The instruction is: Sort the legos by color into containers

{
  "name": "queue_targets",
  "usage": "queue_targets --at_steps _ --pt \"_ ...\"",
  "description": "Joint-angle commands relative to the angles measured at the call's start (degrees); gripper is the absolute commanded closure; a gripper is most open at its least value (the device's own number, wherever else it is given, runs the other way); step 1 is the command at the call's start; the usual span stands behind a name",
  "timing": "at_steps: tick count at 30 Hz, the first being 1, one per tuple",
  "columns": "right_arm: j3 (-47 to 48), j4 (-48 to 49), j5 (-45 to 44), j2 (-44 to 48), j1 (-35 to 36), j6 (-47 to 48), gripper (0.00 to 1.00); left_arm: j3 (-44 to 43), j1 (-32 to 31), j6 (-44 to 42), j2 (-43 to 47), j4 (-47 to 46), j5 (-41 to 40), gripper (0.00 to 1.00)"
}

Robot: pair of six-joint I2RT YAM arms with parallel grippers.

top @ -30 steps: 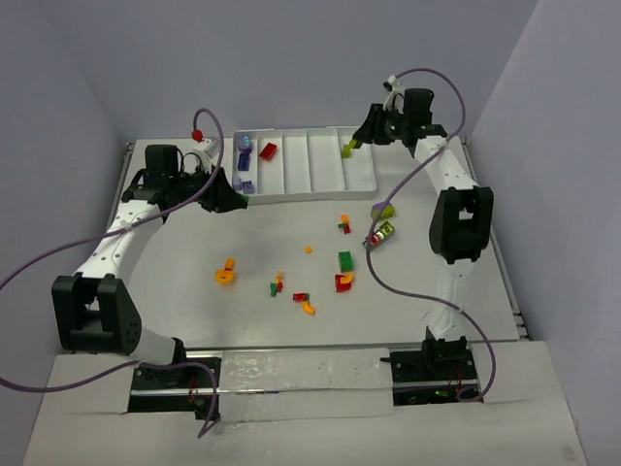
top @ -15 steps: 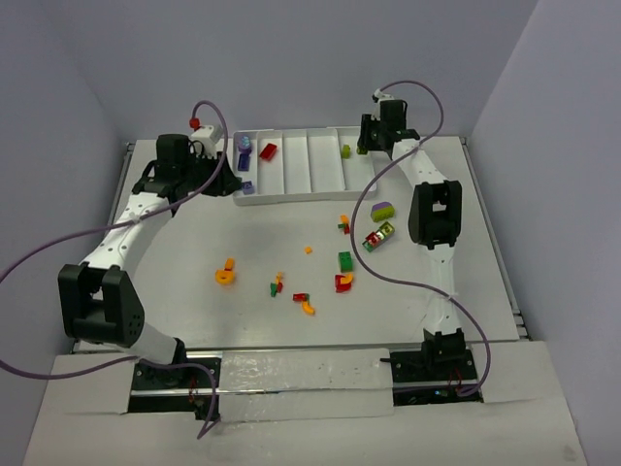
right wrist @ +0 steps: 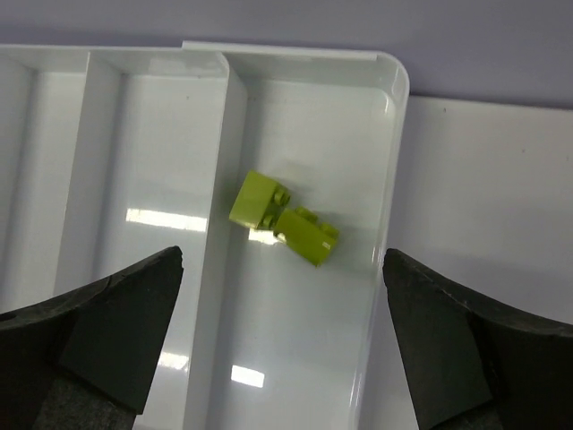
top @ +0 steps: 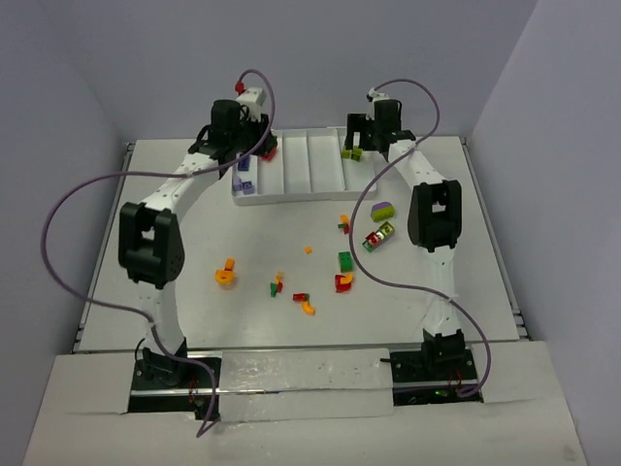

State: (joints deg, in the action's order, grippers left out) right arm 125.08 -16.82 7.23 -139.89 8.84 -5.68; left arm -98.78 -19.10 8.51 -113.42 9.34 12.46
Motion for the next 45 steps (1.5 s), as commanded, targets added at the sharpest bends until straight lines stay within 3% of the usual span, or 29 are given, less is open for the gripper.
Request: queue_targets --at_steps 1,4,8,10,15,18,25,29,37,45 --pt "-11.1 1.5 2.3 15.9 -0.7 -1.2 0.0 -15.4 -1.6 3.4 -13.7 -4.6 -1.7 0.96" --pt "-21.8 2.0 4.5 26.2 -1.7 -0.4 0.0 -22.6 -2.4 3.9 -19.9 -8.1 -2.8 0.94" --pt "-31.5 0.8 5.0 35.8 -2.8 1.6 0.0 -24.0 -2.9 4.2 -26.6 -17.2 -5.1 0.87" --pt "-34.2 0.3 5.2 39.6 -3.1 2.2 0.0 -23.1 -3.0 4.1 -28.0 -20.8 -7.2 0.82" --pt "-40.6 -0.8 4.6 44.5 -3.8 4.1 0.0 -28.2 -2.9 3.3 -35.2 -23.3 -10.5 0.82" --pt "-41.3 -1.6 4.7 45.3 -3.9 4.5 0.0 -30.1 -2.9 2.7 -37.5 -24.9 -11.1 0.72" --pt "-38.9 -4.6 6.9 43.3 -3.9 5.0 0.0 -32.7 -2.9 1.3 -39.0 -27.1 -10.5 0.24" --pt "-37.4 -7.6 8.2 42.8 -3.9 8.1 0.0 -33.7 -2.8 0.5 -37.1 -27.6 -10.1 0.13" --pt "-40.5 -14.0 5.7 45.6 -3.7 14.4 0.0 -27.6 -2.6 -0.9 -26.2 -26.0 -7.7 0.11" --pt "-43.9 -14.5 5.7 48.4 -3.8 14.5 0.0 -28.9 -2.5 0.6 -28.8 -25.4 -6.1 0.12"
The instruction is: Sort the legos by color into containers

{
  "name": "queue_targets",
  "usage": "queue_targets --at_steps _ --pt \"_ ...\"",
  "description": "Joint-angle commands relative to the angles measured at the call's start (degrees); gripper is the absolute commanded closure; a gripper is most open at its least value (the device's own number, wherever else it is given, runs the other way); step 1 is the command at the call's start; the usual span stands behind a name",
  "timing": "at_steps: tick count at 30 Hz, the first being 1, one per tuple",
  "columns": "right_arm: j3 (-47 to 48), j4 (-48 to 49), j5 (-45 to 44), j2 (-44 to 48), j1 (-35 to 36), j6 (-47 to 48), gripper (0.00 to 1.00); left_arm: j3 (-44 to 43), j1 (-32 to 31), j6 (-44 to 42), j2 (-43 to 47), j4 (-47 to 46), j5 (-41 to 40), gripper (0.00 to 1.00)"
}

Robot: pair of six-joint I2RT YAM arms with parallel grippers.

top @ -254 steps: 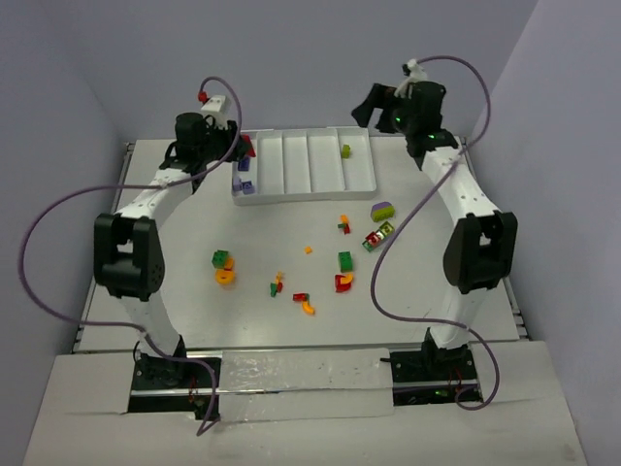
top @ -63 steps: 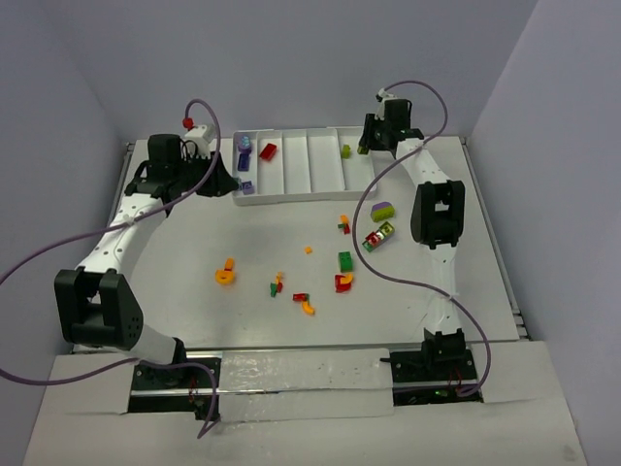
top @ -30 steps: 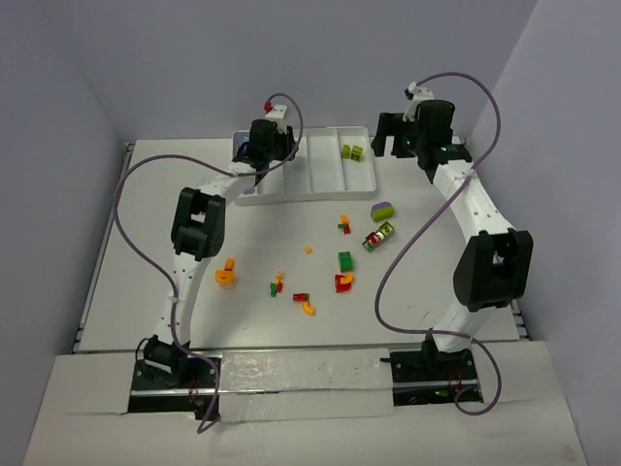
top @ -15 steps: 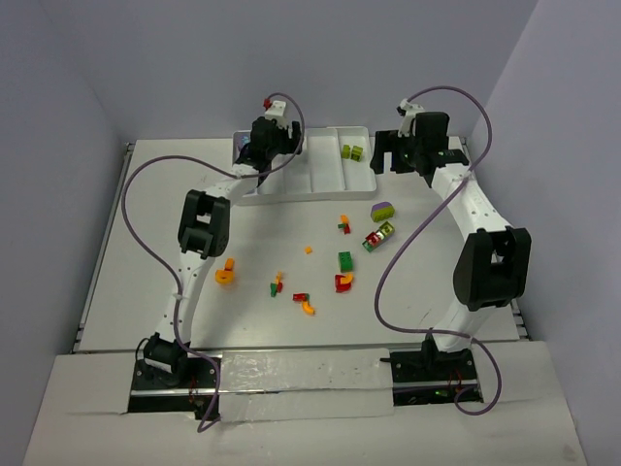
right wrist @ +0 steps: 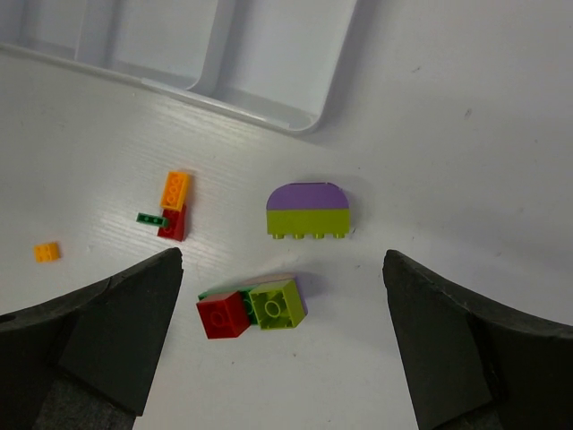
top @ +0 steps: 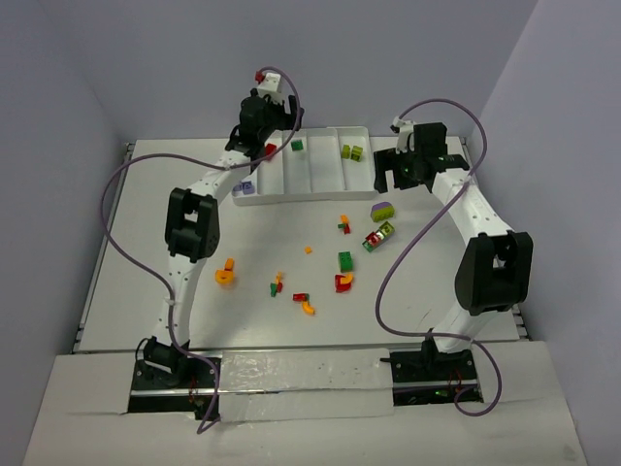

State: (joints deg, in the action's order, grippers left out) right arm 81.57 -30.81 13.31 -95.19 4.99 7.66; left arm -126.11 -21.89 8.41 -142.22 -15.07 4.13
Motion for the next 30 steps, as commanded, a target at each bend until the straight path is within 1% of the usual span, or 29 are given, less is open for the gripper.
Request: queue_targets --at_steps 1,6,12,15,16,18,19,20,22,23,24,25,26,27,28,30 --pt "-0.4 -0.6 -0.2 3.6 0.0 1.2 0.0 -2.4 0.3 0.9 -1.1 -0.9 2.2 0.12" --pt "0.2 -0.9 -0.3 2.4 0.0 1.6 0.0 -2.8 0.4 0.7 -4.4 -2.5 1.8 0.12" --pt "0.0 -1.5 -0.6 0.9 0.0 3.3 0.01 -0.5 0.7 0.4 -2.7 -4.1 2.5 0.12" --pt "0.3 -3.8 -0.4 0.7 0.1 4.6 0.04 -2.0 0.8 -2.4 1.2 0.7 4.2 0.09" --pt "0.3 -4.6 -0.2 0.9 0.0 5.1 0.06 -2.6 0.9 -3.6 2.0 4.2 5.4 0.07" --pt "-0.4 -6.2 0.4 1.8 0.1 6.5 0.08 -1.8 1.0 -5.1 7.2 9.7 7.5 0.06" --pt "-0.9 -7.1 0.9 2.4 0.1 7.6 0.08 -0.3 1.2 -5.8 9.9 12.3 9.1 0.06" --pt "-1.4 -7.7 1.5 3.1 0.1 9.4 0.09 2.7 1.8 -6.9 12.3 14.9 12.6 0.05" --pt "-2.9 -10.0 2.7 4.5 0.2 13.6 0.1 9.4 3.4 -10.3 19.0 19.4 22.3 0.05" --pt "-3.3 -11.1 3.3 5.0 0.4 15.8 0.12 12.9 4.7 -10.4 20.9 20.9 28.1 0.05" --pt "-3.8 -12.2 3.7 5.6 0.6 18.6 0.16 17.2 6.4 -10.0 25.7 22.6 35.2 0.06" --pt "-4.0 -12.8 3.1 5.7 1.2 21.1 0.23 21.0 8.0 -9.2 27.2 24.6 38.8 0.07" --pt "-3.9 -13.5 2.2 5.5 1.6 21.9 0.26 22.8 8.7 -8.9 28.6 25.9 41.9 0.08" --pt "-3.0 -14.8 1.1 5.0 1.9 22.4 0.3 24.6 9.1 -8.9 31.2 27.3 44.2 0.11" --pt "-2.3 -15.6 0.0 3.2 2.3 22.7 0.37 28.3 9.5 -8.9 32.6 28.5 44.1 0.12" --pt "0.1 -18.1 -1.9 1.3 2.8 21.9 0.4 33.5 9.7 -8.4 38.0 28.0 41.3 0.14"
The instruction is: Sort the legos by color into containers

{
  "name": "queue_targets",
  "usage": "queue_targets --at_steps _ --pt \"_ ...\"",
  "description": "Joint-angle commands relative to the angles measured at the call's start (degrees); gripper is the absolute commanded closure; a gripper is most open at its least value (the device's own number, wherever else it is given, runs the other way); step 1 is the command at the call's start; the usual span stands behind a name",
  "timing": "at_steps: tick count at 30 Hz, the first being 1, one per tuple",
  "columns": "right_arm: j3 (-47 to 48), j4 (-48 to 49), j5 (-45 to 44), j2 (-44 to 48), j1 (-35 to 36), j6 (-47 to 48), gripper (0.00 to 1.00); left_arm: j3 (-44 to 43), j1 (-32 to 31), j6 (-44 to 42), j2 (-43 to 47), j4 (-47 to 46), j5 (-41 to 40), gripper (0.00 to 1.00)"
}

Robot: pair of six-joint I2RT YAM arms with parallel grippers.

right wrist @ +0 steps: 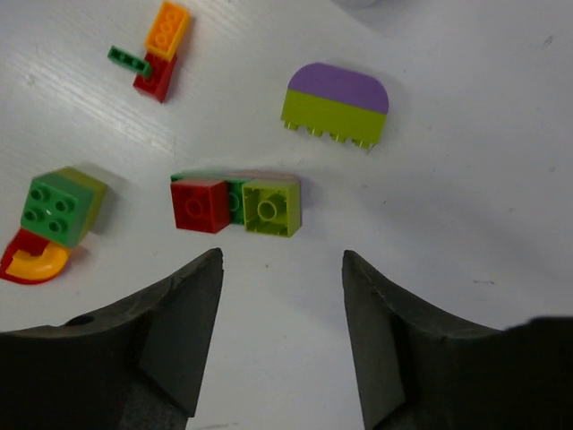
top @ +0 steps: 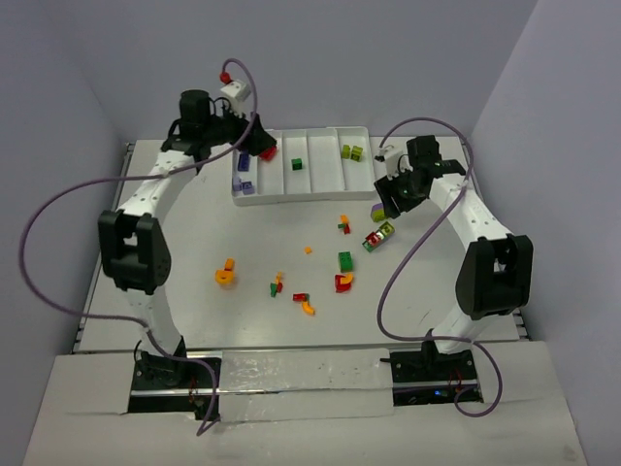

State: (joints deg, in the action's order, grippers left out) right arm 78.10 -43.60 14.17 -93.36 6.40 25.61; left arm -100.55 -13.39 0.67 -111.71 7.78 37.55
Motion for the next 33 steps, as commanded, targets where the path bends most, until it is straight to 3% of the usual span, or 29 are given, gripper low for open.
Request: queue_targets --at_steps 1,4,9,22,33 --pt "4.0 -5.4 -3.6 -1.7 1.7 2.5 0.41 13.7 1.3 1.9 9.4 3.5 7.0 0.15" --pt "3.4 -5.0 -5.4 -2.4 2.9 0.6 0.41 21.1 1.4 3.2 15.1 0.0 4.7 0.14" --pt "2.3 -4.2 -8.3 -5.2 6.3 -2.6 0.32 25.4 1.4 3.8 17.2 -0.6 3.6 0.14" --pt "2.1 -7.3 1.5 -2.6 15.1 -11.9 0.32 29.6 2.0 5.7 19.6 0.8 1.4 0.15" --pt "1.2 -8.9 3.7 -9.6 20.2 -19.3 0.27 31.5 3.5 5.5 22.4 2.9 0.6 0.14"
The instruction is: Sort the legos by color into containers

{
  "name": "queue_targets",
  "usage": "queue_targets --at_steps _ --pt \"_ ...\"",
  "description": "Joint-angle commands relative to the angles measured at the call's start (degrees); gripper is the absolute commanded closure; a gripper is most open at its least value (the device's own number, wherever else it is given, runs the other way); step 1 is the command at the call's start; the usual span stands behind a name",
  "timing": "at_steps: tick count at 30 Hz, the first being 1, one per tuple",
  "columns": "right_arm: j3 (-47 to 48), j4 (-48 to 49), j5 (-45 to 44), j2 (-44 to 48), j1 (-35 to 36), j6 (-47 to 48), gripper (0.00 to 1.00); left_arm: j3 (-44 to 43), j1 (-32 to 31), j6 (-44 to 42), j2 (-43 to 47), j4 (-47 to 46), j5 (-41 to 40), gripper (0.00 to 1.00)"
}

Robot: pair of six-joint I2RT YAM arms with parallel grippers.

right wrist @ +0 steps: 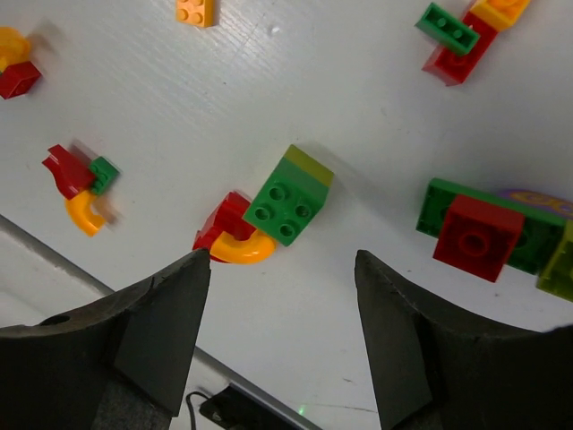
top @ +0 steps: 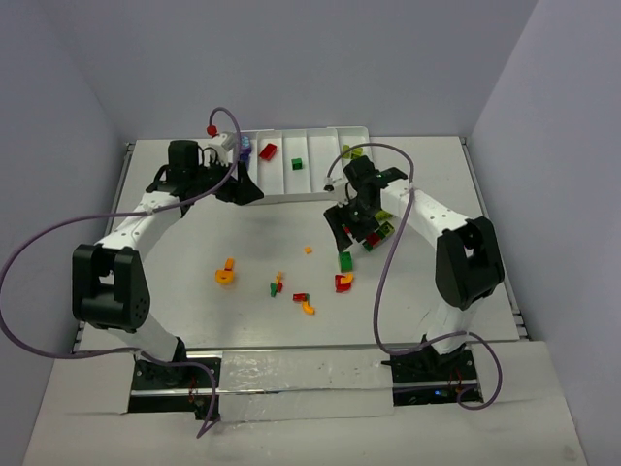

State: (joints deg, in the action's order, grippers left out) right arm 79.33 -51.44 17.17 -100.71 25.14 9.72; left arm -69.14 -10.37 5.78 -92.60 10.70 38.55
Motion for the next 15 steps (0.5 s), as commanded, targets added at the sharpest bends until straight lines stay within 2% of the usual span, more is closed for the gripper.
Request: queue_targets --at_steps 1,9,15 --pt "0.2 -1.2 0.4 -2.9 1.8 -3.8 0.27 0.2 0.4 0.3 3.4 0.0 -0.6 0.14" --pt "1.5 -1.5 -2.4 -6.9 4.0 -5.7 0.27 0.4 0.6 -0.1 3.2 0.1 -1.1 0.14" --pt "1.6 -1.6 -4.5 -9.2 4.2 -5.9 0.4 0.7 0.8 -0.5 3.2 0.2 -1.9 0.14"
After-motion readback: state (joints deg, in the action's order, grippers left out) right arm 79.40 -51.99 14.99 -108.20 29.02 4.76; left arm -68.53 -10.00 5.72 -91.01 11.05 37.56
